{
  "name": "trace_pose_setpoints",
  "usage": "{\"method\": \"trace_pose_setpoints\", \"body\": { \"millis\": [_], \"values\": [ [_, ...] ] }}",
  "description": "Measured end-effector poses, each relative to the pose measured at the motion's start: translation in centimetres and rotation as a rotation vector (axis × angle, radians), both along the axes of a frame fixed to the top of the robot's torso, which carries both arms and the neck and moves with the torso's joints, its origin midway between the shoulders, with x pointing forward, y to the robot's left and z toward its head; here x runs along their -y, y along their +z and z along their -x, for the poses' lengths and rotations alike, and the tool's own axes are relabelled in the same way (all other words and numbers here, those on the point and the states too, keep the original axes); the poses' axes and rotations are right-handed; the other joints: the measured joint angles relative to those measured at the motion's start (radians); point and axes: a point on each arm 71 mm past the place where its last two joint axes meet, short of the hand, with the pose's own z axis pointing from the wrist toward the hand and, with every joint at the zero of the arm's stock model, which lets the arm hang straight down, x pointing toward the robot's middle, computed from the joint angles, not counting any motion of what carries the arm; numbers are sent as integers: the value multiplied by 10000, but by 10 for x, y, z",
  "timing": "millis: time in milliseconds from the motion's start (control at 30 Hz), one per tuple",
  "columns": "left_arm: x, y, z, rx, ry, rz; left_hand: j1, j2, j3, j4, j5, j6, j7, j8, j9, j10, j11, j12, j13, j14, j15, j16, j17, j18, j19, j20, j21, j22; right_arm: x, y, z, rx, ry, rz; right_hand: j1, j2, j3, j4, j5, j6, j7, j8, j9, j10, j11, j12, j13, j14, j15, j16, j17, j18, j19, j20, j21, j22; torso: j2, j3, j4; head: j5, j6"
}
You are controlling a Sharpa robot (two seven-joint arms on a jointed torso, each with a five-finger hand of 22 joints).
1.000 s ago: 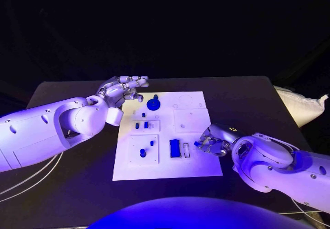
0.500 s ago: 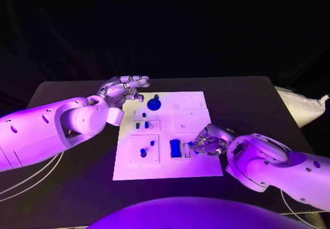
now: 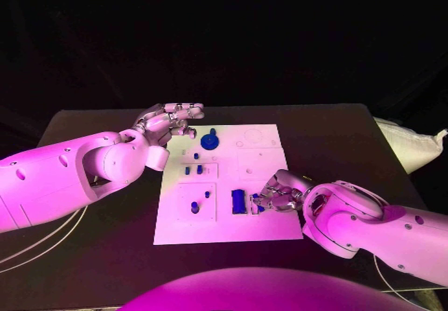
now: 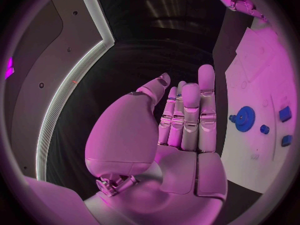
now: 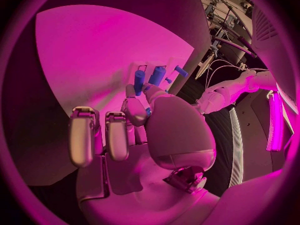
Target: Assemble the parts on the task board
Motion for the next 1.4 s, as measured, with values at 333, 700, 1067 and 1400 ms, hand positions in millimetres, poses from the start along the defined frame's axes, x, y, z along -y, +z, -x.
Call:
{"method": "trace_pose_setpoints", "body": {
  "millis": [333,700,1067,1400],
  "values": [
    [0,0,0,-5,-20,2,0,0,0,0,0,0,0,0,0,0,0,0,0,0,0,0,0,0,0,0,0,0,-3,-2,0,-129,233,197,-76,-3,0,0,0,128,-62,92,66,66,-38,265,201,0,1,0,-1,1,36,-36,25,-1,-1,6,-9,23,0],
    [1,0,0,-16,-58,-2,0,0,0,0,0,0,0,0,0,0,0,0,0,0,0,0,1,1,0,0,0,1,-5,-2,-2,-111,344,325,-76,-3,0,0,0,145,-71,170,65,118,-57,274,244,0,1,0,-2,0,36,-36,25,-2,-1,12,-12,42,0],
    [1,0,0,-23,-95,-6,0,0,0,0,0,-2,-1,0,0,-36,36,42,-8,-33,33,0,-60,0,0,0,-42,-8,-9,-4,-3,-90,404,367,-446,105,-150,210,-81,245,-105,206,107,191,-94,530,450,37,-35,39,-4,0,36,-35,72,-4,1,11,-8,23,0],
    [1,0,0,-34,-119,-14,0,0,0,0,0,-2,-1,0,0,-36,36,42,-8,-33,33,0,-59,1,0,0,-41,-8,-10,-3,-1,-59,459,340,-922,54,-359,550,-12,307,-105,206,150,261,-94,652,616,37,-35,77,-5,1,35,-35,73,-5,2,13,-9,43,0]
  ]
}}
